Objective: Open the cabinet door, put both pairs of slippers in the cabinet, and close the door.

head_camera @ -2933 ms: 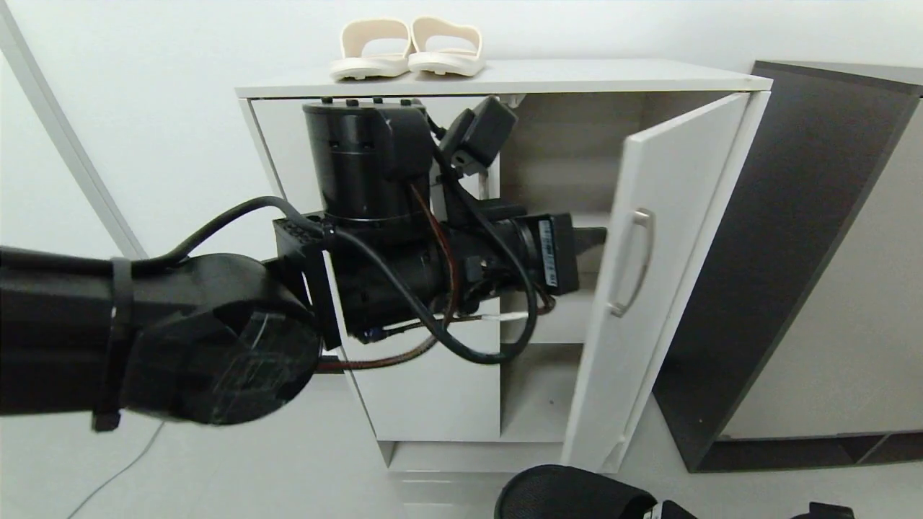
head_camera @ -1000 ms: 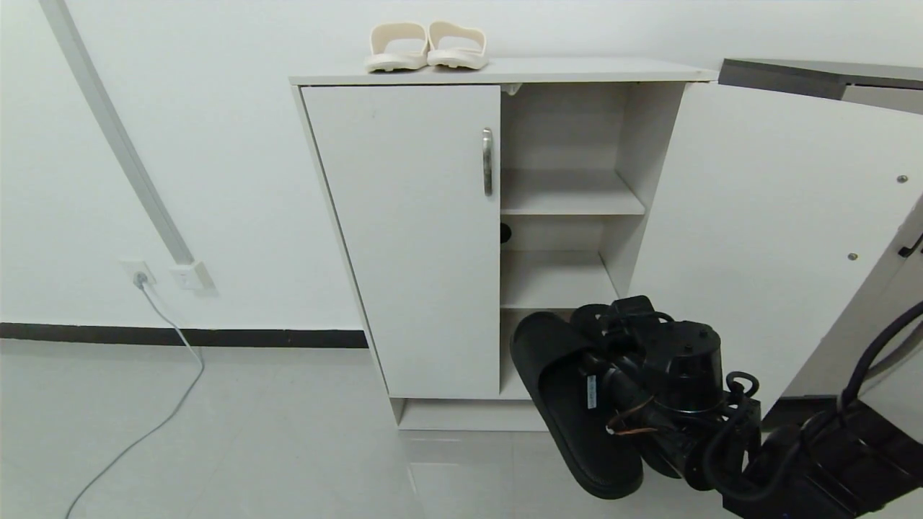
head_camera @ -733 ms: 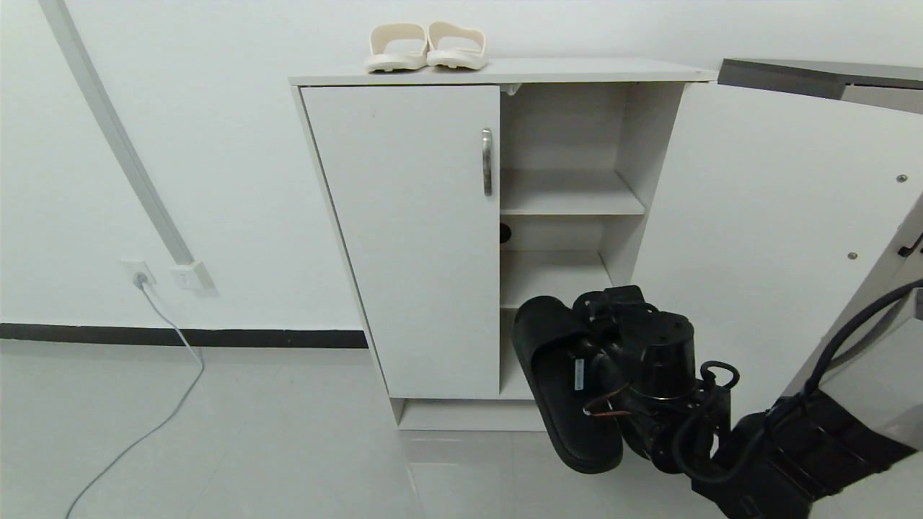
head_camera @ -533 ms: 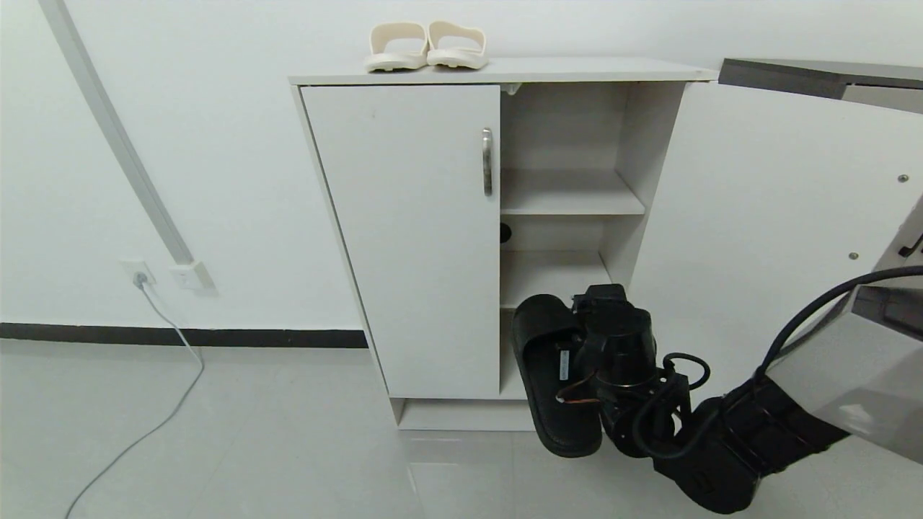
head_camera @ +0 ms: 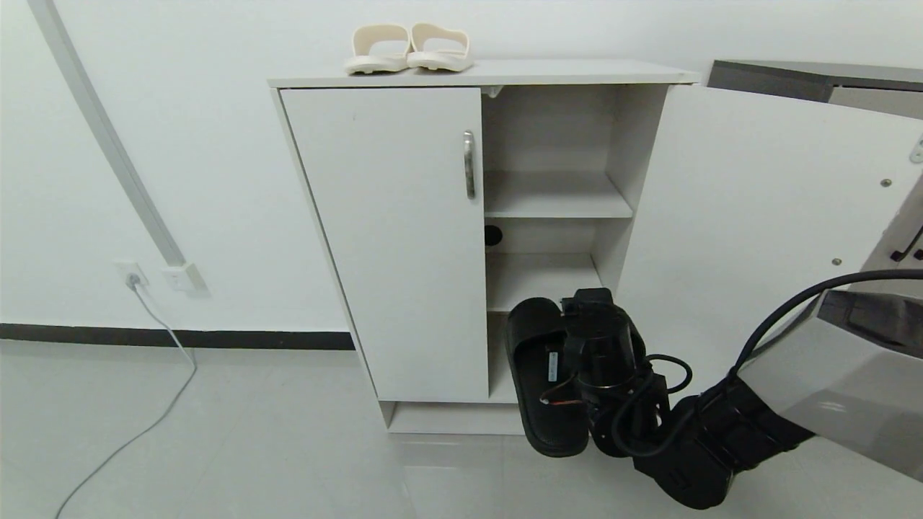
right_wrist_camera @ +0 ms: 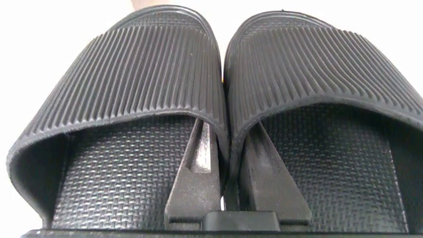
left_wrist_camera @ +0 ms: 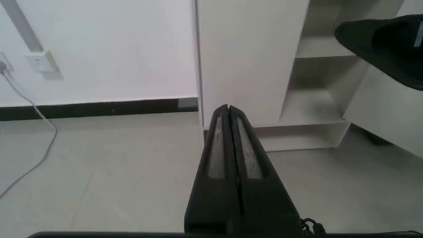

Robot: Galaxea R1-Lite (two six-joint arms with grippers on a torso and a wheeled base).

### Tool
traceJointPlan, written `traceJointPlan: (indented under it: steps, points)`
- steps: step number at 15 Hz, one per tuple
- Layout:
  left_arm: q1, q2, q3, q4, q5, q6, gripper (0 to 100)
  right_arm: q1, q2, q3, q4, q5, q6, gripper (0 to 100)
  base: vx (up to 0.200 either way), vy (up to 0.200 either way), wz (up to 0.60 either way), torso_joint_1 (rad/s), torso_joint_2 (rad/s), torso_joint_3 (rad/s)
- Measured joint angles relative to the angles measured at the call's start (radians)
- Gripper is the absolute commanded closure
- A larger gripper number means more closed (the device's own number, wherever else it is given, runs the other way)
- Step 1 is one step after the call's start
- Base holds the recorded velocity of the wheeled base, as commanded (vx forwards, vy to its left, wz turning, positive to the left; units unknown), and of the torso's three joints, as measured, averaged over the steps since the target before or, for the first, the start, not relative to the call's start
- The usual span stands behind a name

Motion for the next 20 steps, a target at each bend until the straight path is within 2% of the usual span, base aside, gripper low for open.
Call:
traceJointPlan:
  steps: [9, 15, 20]
  points:
    - [-0.001, 0.000, 0.000, 0.000, 0.000, 0.001, 100, 0.034, 0.043, -0.028, -0.025, 0.031, 0.000, 100, 0.000, 0.000, 0.00, 0.000, 0.00, 0.000]
    - [-0.001, 0.000, 0.000, 0.000, 0.000, 0.000, 100, 0.021, 0.113, -0.131, -0.009, 0.055, -0.003, 100, 0.000, 0.000, 0.00, 0.000, 0.00, 0.000]
    - [-0.001, 0.001, 0.000, 0.000, 0.000, 0.001, 100, 0.011, 0.131, -0.142, -0.010, 0.055, -0.002, 100, 0.000, 0.000, 0.00, 0.000, 0.00, -0.086]
